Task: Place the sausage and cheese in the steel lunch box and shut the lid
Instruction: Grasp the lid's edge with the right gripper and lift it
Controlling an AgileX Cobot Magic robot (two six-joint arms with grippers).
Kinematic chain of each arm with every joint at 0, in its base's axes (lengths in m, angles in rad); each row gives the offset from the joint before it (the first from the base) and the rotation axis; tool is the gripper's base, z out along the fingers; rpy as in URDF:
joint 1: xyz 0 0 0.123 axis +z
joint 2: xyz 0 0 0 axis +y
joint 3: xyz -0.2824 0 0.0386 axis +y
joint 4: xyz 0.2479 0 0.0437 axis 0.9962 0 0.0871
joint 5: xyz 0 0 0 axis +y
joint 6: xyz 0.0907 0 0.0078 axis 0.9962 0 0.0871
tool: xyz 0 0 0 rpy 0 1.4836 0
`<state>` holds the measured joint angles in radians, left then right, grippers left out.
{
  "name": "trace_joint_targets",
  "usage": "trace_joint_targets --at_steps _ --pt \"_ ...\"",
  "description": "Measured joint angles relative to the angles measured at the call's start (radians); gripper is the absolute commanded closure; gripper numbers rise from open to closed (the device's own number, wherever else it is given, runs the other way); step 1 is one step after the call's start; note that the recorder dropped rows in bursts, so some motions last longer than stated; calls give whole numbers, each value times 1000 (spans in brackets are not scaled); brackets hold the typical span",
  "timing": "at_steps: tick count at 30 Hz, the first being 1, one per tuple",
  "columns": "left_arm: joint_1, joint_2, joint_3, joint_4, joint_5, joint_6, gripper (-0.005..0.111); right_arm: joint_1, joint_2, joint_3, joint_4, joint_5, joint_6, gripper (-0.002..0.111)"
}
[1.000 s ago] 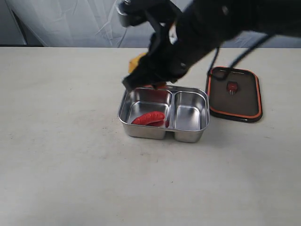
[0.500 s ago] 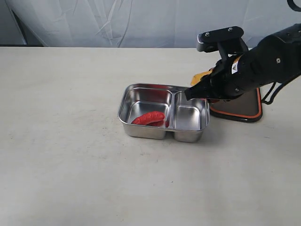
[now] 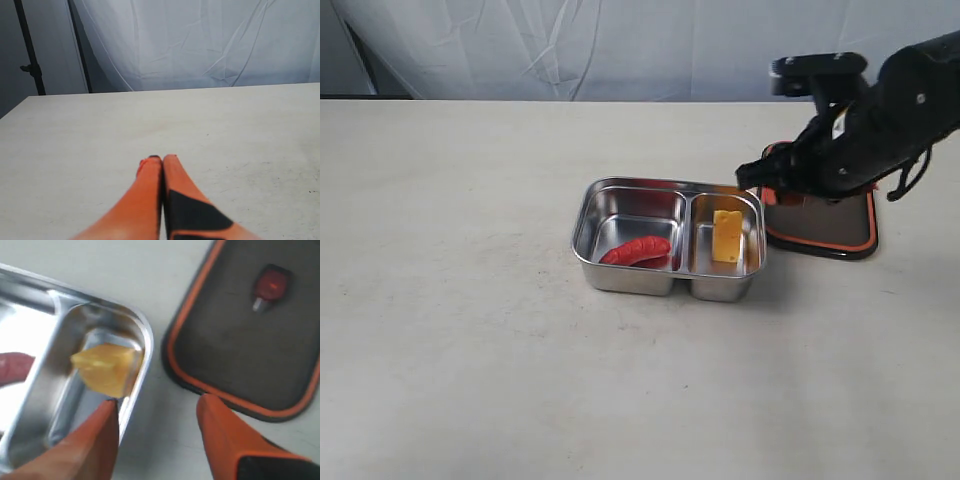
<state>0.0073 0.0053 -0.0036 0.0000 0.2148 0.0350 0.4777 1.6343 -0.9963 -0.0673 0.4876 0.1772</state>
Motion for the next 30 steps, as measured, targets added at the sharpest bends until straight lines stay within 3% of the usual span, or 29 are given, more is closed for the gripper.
trace_joint_targets --at_steps 7,30 --pt "0 0 0 0 0 0 107 -246 47 -24 -28 75 47 60" --pt "0 0 0 0 0 0 107 -273 380 -158 -198 -9 148 60"
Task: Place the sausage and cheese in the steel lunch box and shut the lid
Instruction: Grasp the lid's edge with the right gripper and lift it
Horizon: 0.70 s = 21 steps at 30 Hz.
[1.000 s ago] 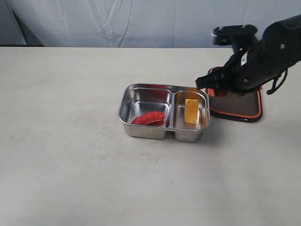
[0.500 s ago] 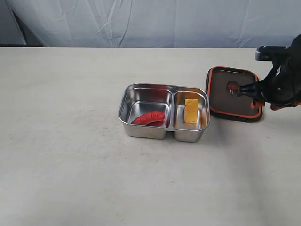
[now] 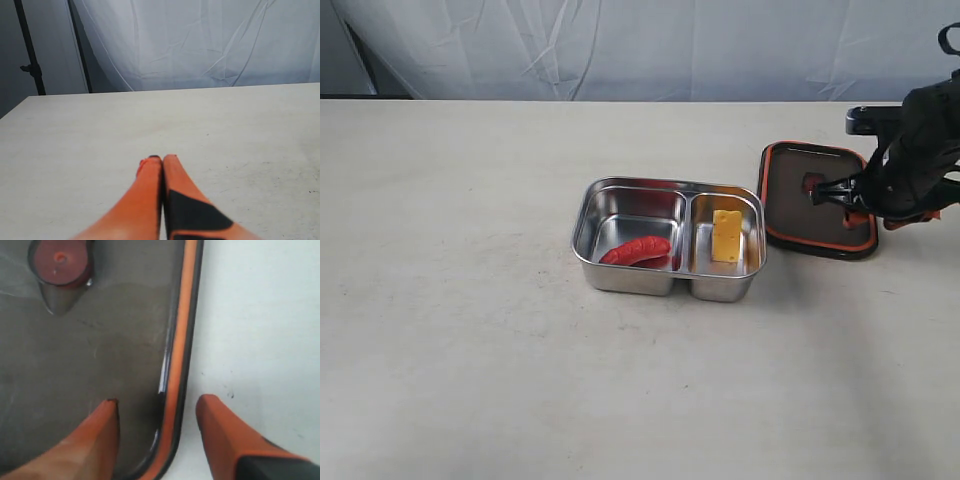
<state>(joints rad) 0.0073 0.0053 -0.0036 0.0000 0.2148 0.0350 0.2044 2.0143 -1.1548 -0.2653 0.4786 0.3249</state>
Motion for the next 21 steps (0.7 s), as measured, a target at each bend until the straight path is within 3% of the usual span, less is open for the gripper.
trace_joint_targets --at_steps 5,7,12,21 --pt "0 0 0 0 0 0 107 0 35 -1 -104 8 75 60" --pt "0 0 0 0 0 0 107 0 39 -5 -118 8 85 66" --pt "0 0 0 0 0 0 107 0 51 -13 -121 4 96 109" --pt "0 0 0 0 0 0 107 0 54 -17 -128 20 116 109"
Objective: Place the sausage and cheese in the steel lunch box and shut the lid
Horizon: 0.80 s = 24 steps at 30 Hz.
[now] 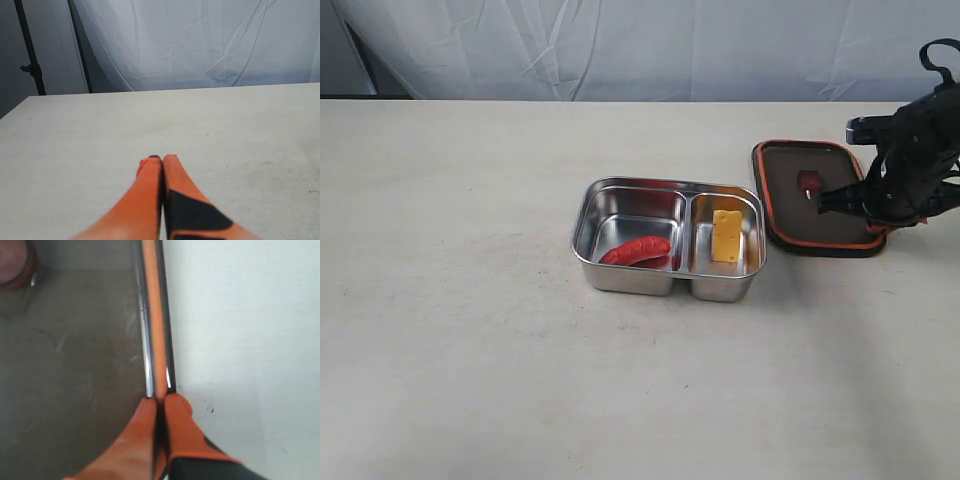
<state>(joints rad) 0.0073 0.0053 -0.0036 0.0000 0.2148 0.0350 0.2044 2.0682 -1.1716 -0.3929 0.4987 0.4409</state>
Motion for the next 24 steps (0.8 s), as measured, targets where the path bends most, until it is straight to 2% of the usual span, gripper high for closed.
trace_joint_targets --at_steps 9,24 --pt "0 0 0 0 0 0 107 0 -32 6 2 36 52 109" --pt "0 0 0 0 0 0 107 0 -244 8 2 56 74 109"
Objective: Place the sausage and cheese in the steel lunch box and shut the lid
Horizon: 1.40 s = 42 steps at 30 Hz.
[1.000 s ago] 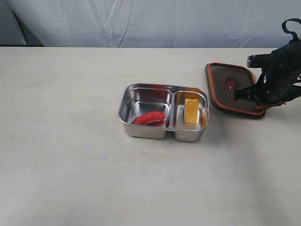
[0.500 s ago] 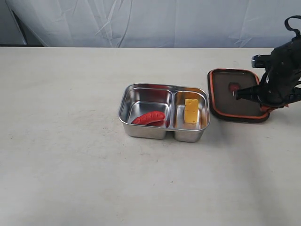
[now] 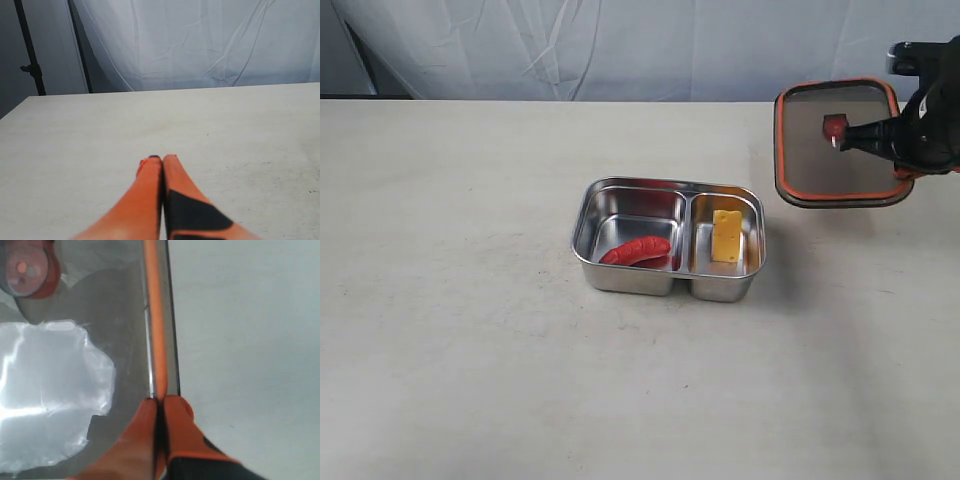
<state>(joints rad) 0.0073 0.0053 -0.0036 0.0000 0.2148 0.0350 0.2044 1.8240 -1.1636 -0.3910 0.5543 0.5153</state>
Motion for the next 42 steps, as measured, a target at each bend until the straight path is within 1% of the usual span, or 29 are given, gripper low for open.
trace_joint_targets --at_steps 6,11,16,22,24,30,32,33,35,36,37,39,40,42 --pt "0 0 0 0 0 0 107 0 -104 3 8 24 0 109" --pt "0 0 0 0 0 0 107 0 -225 42 90 7 -39 109" --pt "0 0 0 0 0 0 107 0 -328 130 124 -25 -61 109" --pt "0 0 0 12 -12 0 107 0 -444 290 185 -116 -69 109" --pt "0 0 0 15 -67 0 107 0 -483 335 230 -144 -82 109" --pt "0 -2 2 -59 -352 -22 107 0 -590 424 377 -182 -181 109" --pt "0 -2 2 -144 -442 -178 107 0 -625 438 432 -180 -229 109" --pt "0 -2 2 -185 -459 -264 107 0 -642 445 460 -178 -250 109" --pt "0 -2 2 -204 -442 -522 107 19 -674 451 509 -174 -296 109" --pt "0 -2 2 -177 -408 -664 107 36 -689 455 525 -174 -313 109" --pt "0 -2 2 -139 -370 -783 107 52 -699 455 535 -172 -326 109" --pt "-21 -2 4 8 -331 -1063 107 100 -718 457 550 -172 -340 109" --pt "-38 -2 3 86 -350 -1170 107 125 -723 457 550 -172 -344 109" --pt "-94 1 5 319 -472 -1436 107 172 -729 457 552 -172 -351 109"
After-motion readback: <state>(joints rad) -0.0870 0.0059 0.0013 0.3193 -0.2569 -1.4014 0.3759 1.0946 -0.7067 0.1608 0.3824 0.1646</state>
